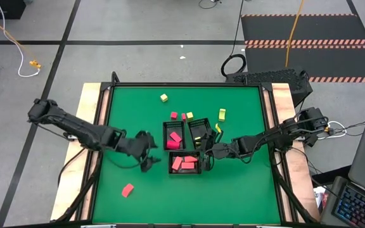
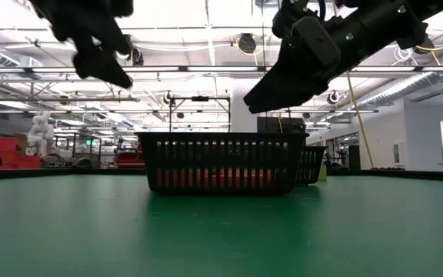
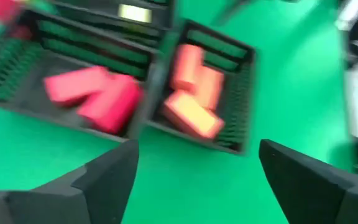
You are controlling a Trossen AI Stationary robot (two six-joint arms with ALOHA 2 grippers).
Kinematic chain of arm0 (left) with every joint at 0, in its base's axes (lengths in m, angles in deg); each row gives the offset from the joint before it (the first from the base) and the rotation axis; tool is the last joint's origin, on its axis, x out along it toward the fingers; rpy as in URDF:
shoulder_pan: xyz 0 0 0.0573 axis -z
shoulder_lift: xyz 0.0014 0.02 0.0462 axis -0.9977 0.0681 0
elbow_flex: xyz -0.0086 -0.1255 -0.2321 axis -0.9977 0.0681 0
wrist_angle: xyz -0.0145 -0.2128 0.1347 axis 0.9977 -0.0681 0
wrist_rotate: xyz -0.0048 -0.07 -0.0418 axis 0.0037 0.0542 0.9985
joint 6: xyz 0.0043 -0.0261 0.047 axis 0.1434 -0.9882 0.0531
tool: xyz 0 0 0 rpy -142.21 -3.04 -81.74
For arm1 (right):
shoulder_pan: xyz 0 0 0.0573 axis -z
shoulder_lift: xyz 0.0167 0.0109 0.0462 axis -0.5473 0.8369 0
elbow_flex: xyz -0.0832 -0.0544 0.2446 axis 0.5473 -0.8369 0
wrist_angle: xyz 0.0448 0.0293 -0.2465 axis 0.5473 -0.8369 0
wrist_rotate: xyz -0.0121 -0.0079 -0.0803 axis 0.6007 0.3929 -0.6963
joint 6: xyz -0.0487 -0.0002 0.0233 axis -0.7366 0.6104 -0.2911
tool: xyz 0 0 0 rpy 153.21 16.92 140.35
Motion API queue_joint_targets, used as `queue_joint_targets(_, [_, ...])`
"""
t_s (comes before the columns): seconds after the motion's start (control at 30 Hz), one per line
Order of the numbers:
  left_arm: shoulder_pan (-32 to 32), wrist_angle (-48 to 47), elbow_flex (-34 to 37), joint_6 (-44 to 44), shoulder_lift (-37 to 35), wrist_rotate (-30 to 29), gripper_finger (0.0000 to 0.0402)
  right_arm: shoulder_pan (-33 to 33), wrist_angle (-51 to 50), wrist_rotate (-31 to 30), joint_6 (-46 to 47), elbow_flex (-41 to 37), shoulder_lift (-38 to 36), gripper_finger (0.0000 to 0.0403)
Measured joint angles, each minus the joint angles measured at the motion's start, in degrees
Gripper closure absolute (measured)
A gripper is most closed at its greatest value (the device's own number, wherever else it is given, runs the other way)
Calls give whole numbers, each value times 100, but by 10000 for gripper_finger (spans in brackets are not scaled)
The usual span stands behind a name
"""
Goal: Sort & place blocks by color
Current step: Put the orange block into the bottom black bin
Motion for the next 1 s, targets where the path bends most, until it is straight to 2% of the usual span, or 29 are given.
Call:
queue_joint_targets(0.13, [631, -290, 1, -794, 12, -77, 99, -4, 141, 10, -2, 0, -2, 83])
queue_joint_targets(0.27, [1137, -962, 0, -1840, 34, -332, 118, -4, 163, 15, -2, 0, -107, 83])
queue_joint_targets(0.37, [1440, -1495, 0, -2770, 103, -353, 126, -19, 151, 15, 33, 0, -235, 83])
queue_joint_targets(0.5, [1757, -1691, 0, -3753, 295, -325, 128, -81, 144, 17, 121, 0, -375, 83])
queue_joint_targets(0.63, [2013, -1688, 0, -4475, 591, -14, 127, -174, 126, 17, 162, -1, -415, 83])
queue_joint_targets(0.87, [2402, -1732, 0, -5806, 1243, 930, 126, -304, 150, 11, 485, 0, -443, 83])
queue_joint_targets(1.0, [2609, -1610, 0, -6171, 1483, 1100, 126, -402, 153, 14, 627, 0, -446, 83])
